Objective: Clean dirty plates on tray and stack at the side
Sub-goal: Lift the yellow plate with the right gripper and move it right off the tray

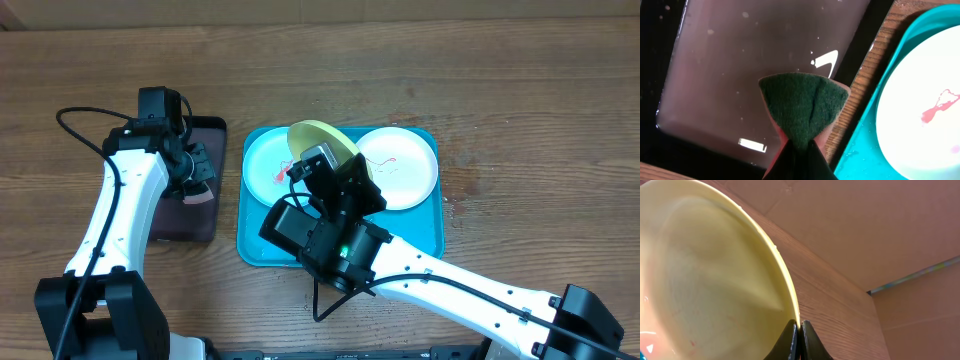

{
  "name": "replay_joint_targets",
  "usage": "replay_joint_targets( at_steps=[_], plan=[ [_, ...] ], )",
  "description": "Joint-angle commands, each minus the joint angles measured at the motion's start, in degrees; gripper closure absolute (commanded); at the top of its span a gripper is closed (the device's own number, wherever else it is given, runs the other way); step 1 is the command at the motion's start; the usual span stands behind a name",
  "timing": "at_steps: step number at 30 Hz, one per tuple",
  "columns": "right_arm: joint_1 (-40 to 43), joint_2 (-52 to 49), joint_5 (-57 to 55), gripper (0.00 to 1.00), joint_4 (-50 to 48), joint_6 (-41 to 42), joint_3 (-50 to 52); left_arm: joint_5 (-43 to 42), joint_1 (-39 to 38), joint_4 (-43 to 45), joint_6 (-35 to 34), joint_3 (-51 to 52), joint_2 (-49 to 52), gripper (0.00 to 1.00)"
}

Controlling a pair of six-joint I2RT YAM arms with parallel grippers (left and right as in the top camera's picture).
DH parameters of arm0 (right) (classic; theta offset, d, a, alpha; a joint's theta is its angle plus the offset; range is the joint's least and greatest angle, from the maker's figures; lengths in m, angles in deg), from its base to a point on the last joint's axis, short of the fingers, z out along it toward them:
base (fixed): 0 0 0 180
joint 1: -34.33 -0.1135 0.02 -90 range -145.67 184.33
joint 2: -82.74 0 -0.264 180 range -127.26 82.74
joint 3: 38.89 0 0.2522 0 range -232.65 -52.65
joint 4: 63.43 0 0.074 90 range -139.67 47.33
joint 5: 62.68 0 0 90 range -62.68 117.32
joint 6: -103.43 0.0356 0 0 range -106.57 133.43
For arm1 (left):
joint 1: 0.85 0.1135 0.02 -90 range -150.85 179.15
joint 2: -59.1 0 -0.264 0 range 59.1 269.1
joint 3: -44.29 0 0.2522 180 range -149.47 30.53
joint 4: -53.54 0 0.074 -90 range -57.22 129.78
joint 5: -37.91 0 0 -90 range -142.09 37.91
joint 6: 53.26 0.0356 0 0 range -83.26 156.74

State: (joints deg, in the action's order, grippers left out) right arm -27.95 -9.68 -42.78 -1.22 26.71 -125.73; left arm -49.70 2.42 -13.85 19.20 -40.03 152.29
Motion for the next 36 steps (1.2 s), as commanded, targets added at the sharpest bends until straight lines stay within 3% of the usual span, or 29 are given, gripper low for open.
replay_joint_targets(
  at_steps=[1,7,12,19,28,36],
  plan=[
    [-0.17,1.99,-2.27,0.96,-0.42,0.26,-1.68,0.98,0.26,0.15,1.25,-0.72,0.59,0.96],
    [1.66,1.99,0.70,0.96,-0.33,3.06,-1.68,1.01,0.26,0.33,1.25,-0.72,0.59,0.96],
    [9.79,2.01,14.32,0.96,-0.37,12.07,-1.68,1.11,0.26,1.81,1.27,-0.72,0.59,0.96],
    [28.20,3.28,38.12,0.96,-0.37,18.51,-1.68,1.27,0.26,5.55,2.49,-0.72,1.36,0.96],
    [59.43,3.69,70.38,0.96,-0.44,18.47,-1.62,4.26,0.26,6.34,3.63,-0.68,4.46,0.96],
    [79.32,3.37,76.32,0.96,-0.37,16.92,1.53,4.37,0.26,9.16,4.85,-0.68,6.58,0.96]
  ],
)
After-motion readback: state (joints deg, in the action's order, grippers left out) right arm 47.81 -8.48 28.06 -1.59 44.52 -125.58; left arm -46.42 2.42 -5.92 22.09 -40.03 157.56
